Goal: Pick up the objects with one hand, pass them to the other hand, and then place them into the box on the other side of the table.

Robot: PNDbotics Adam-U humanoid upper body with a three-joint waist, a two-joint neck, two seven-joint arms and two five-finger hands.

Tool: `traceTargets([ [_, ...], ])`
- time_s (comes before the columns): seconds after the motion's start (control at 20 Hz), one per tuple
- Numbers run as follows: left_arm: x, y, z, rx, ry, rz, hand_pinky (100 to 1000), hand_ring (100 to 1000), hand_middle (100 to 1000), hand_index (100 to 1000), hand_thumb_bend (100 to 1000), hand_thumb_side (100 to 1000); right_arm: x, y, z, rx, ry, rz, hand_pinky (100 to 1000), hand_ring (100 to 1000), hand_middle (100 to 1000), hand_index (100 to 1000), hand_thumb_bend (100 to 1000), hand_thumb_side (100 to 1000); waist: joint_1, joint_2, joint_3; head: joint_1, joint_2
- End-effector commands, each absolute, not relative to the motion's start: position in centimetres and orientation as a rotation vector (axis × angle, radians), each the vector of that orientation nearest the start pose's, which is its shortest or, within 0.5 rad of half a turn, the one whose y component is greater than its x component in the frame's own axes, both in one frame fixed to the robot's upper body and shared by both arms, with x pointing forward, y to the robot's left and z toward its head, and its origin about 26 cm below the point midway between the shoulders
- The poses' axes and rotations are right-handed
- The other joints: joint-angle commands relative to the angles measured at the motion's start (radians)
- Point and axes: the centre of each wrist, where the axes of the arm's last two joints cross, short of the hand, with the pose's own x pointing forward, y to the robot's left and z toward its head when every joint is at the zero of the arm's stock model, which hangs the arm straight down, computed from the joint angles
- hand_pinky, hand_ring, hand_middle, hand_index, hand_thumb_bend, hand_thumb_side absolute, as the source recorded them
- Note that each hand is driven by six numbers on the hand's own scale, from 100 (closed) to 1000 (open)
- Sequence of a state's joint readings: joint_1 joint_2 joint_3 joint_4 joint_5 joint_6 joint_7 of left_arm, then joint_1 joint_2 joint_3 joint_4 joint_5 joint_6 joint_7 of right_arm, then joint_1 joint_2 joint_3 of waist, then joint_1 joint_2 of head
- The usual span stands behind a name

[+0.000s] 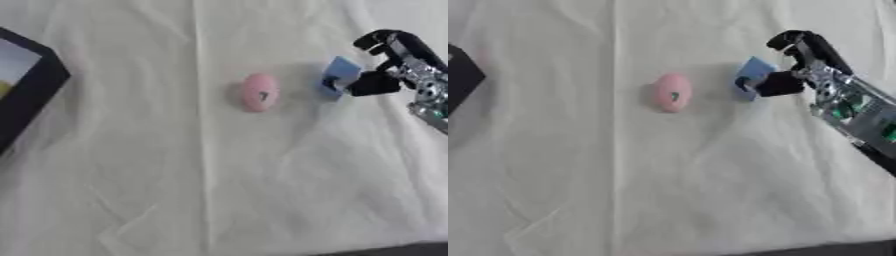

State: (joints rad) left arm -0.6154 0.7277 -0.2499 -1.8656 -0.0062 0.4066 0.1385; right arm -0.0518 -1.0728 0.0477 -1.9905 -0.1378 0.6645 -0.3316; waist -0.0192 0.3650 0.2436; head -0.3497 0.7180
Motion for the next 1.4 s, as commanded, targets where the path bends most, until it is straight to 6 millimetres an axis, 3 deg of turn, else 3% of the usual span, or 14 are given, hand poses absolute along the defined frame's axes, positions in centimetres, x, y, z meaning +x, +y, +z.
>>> traceTargets([
  [0.05,33.0,25.3,28.0,0.631,-1.979,-0.672,883,622,525,729,100,594,26.5,-36.2,23.2,-1.047,-1.356,0.504,685,843,765,783,624,255,-0.005,0.001,0.001,-0.001,-0.014],
  [0.45,33.0,25.3,27.8,0.633,-1.974,-0.671,890,624,527,729,100,583,26.5,-36.1,22.9,-1.037,-1.341,0.505,690,842,761,781,603,258,-0.003,0.006,0.001,-0.002,-0.016],
  [1.1,33.0,25.3,27.7,0.632,-1.974,-0.666,893,620,526,729,100,580,26.4,-36.1,22.4,-1.026,-1.319,0.494,699,841,756,773,475,204,-0.003,0.016,0.007,0.001,-0.034],
  [1.4,33.0,25.2,27.7,0.632,-1.975,-0.668,894,619,527,730,100,578,26.4,-36.1,22.1,-1.024,-1.302,0.493,706,840,754,774,481,211,-0.003,0.020,0.013,0.000,-0.037],
])
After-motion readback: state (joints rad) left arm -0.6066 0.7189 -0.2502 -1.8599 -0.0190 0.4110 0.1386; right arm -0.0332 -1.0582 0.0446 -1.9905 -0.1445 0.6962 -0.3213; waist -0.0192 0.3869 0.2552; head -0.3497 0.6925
